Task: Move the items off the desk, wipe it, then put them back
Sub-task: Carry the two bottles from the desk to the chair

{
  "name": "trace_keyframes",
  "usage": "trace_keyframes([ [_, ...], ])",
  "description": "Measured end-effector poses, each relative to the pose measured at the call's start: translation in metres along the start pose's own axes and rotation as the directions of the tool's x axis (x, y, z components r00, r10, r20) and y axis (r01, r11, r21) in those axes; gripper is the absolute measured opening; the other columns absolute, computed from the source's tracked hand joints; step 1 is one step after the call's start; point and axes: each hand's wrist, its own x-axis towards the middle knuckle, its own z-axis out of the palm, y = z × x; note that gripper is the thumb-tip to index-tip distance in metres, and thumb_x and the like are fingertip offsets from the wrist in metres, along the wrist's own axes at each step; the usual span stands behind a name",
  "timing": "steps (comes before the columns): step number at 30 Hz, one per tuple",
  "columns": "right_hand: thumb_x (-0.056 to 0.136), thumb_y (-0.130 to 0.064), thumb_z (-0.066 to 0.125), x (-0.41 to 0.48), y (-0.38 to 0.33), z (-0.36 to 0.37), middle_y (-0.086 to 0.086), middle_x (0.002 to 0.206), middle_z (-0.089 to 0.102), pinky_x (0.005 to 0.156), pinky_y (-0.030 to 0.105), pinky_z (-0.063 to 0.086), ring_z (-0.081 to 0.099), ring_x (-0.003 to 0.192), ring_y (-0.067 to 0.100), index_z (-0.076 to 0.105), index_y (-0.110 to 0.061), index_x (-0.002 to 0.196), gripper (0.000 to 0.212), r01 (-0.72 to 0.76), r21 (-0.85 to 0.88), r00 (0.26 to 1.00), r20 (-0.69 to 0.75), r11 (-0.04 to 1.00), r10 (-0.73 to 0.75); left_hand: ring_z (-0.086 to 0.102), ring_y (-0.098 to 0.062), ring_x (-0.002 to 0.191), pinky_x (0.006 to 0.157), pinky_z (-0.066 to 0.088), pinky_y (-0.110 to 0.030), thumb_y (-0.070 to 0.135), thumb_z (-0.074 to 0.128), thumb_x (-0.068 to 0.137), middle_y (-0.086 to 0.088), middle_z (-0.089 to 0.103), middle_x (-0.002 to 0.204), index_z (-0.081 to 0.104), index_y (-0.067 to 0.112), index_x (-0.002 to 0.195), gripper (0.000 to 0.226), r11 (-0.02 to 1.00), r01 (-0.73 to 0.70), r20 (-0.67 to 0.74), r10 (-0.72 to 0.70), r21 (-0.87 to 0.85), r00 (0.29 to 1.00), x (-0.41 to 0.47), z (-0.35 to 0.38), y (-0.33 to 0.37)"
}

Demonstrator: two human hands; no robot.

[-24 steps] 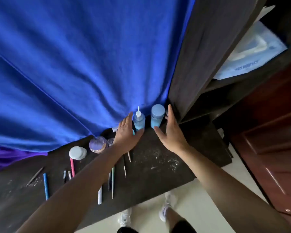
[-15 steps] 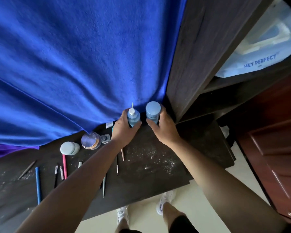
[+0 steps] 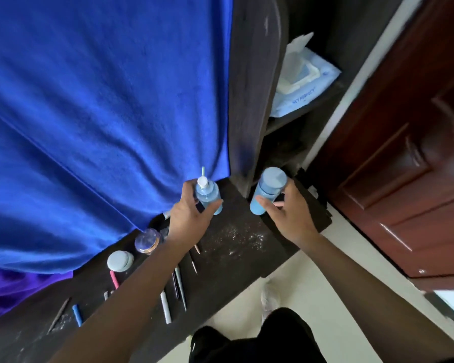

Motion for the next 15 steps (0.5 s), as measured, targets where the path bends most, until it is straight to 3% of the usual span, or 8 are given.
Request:
trace_keyframes([
  [2,0.083,-0.053,0.075,-0.029,-0.001,-0.029,-0.022,0.122,0.058,0.090,0.027,0.058,0.063,0.111,0.000,0.045,-0.029,0.135,0.066,-0.020,0.004,0.991,-0.134,1.000,0.021,0.061,0.008,0.082,0.072,0.046,-0.017,0.052,0.074,0.075,0.035,0.061,0.089,0.044,0.039,0.113,0.050,0.993,-0.102,0.055,0.105,-0.061,0.993,-0.009,0.005,0.013],
  [4,0.082,-0.063,0.070,-0.066,-0.002,-0.060,-0.031,0.121,0.058,0.085,0.015,0.055,0.063,0.108,-0.003,0.042,-0.033,0.136,0.068,-0.038,-0.016,0.963,-0.269,0.999,0.033,0.062,0.012,0.086,0.076,0.047,-0.010,0.059,0.070,0.072,0.030,0.065,0.091,0.046,0.041,0.115,0.052,0.972,-0.199,0.118,0.213,-0.123,0.970,-0.019,0.018,0.033],
  [6,0.083,-0.070,0.062,-0.107,-0.005,-0.093,-0.032,0.120,0.056,0.079,0.004,0.047,0.059,0.107,-0.006,0.039,-0.034,0.138,0.070,-0.064,-0.090,0.915,-0.403,0.994,0.022,0.066,0.005,0.091,0.081,0.053,-0.019,0.058,0.071,0.072,0.020,0.069,0.099,0.049,0.041,0.116,0.052,0.948,-0.245,0.213,0.287,-0.202,0.934,-0.031,0.037,0.061],
  [9,0.085,-0.069,0.061,-0.173,-0.007,-0.143,-0.017,0.124,0.058,0.078,0.006,0.047,0.058,0.105,-0.002,0.042,-0.025,0.140,0.073,-0.112,-0.130,0.826,-0.563,0.985,0.019,0.067,0.000,0.096,0.086,0.057,-0.033,0.053,0.074,0.074,0.021,0.067,0.109,0.050,0.041,0.118,0.052,0.913,-0.282,0.338,0.376,-0.296,0.863,-0.060,0.072,0.109],
  [12,0.080,-0.078,0.058,-0.242,-0.010,-0.191,-0.021,0.119,0.060,0.079,0.011,0.051,0.060,0.103,-0.002,0.045,-0.024,0.138,0.080,-0.185,-0.135,0.725,-0.687,0.973,0.043,0.065,-0.003,0.102,0.093,0.055,-0.040,0.043,0.078,0.078,0.025,0.062,0.112,0.049,0.039,0.122,0.053,0.877,-0.321,0.433,0.461,-0.358,0.775,-0.102,0.106,0.162],
  [15,0.081,-0.077,0.058,-0.315,-0.006,-0.235,-0.036,0.117,0.054,0.078,0.010,0.051,0.058,0.107,-0.005,0.042,-0.033,0.135,0.071,-0.234,-0.130,0.623,-0.781,0.963,0.046,0.064,-0.003,0.101,0.093,0.055,-0.040,0.037,0.080,0.078,0.022,0.064,0.110,0.052,0.035,0.120,0.050,0.815,-0.380,0.478,0.569,-0.438,0.669,-0.158,0.142,0.213],
])
